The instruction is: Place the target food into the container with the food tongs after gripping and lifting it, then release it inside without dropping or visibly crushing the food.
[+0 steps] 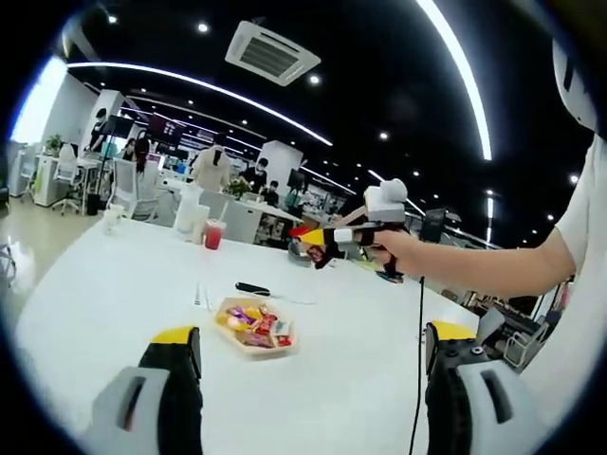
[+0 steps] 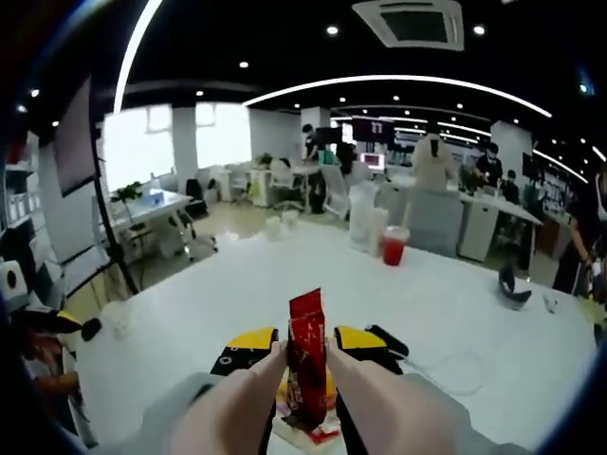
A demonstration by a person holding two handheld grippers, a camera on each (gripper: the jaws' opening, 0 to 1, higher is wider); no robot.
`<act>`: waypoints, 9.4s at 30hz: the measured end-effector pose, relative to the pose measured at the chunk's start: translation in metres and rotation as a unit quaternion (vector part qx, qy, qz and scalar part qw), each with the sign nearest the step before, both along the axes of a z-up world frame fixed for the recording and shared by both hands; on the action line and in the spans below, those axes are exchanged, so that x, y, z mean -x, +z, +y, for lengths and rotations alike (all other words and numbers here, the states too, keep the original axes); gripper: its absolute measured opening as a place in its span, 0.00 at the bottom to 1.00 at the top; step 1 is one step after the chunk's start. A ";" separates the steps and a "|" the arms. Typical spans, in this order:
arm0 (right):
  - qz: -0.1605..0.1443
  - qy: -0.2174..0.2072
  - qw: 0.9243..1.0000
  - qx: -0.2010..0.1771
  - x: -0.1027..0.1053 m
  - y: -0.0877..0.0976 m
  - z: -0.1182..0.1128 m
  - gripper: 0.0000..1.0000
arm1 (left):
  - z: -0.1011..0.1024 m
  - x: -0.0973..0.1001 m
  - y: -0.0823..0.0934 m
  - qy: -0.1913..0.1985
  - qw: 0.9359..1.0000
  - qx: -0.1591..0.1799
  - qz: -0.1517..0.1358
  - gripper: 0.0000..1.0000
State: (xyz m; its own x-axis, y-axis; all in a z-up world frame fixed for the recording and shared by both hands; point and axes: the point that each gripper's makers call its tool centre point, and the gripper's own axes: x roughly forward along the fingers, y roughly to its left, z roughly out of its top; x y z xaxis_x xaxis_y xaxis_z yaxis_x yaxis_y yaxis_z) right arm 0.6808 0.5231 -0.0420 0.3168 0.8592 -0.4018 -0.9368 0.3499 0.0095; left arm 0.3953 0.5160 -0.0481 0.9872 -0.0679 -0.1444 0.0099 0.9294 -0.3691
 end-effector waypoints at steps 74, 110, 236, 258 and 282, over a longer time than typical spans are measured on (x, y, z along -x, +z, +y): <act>0.039 -0.003 0.998 -0.052 0.020 0.011 -0.044 0.24 | 0.001 0.002 0.001 -0.003 0.999 0.028 -0.018 0.99; 0.062 -0.009 0.991 -0.117 0.048 0.039 -0.076 0.24 | -0.039 -0.022 0.023 -0.077 0.993 0.085 -0.039 0.99; 0.126 0.127 0.957 -0.226 0.192 0.112 -0.096 0.25 | -0.077 -0.029 0.086 -0.195 0.963 0.149 -0.114 0.92; 0.147 0.173 0.941 -0.251 0.234 0.097 -0.105 0.25 | -0.088 -0.015 0.074 -0.215 0.958 0.151 -0.110 0.75; 0.198 0.285 0.900 -0.265 0.277 0.100 -0.117 0.25 | -0.105 -0.009 0.081 -0.246 0.956 0.121 -0.107 0.63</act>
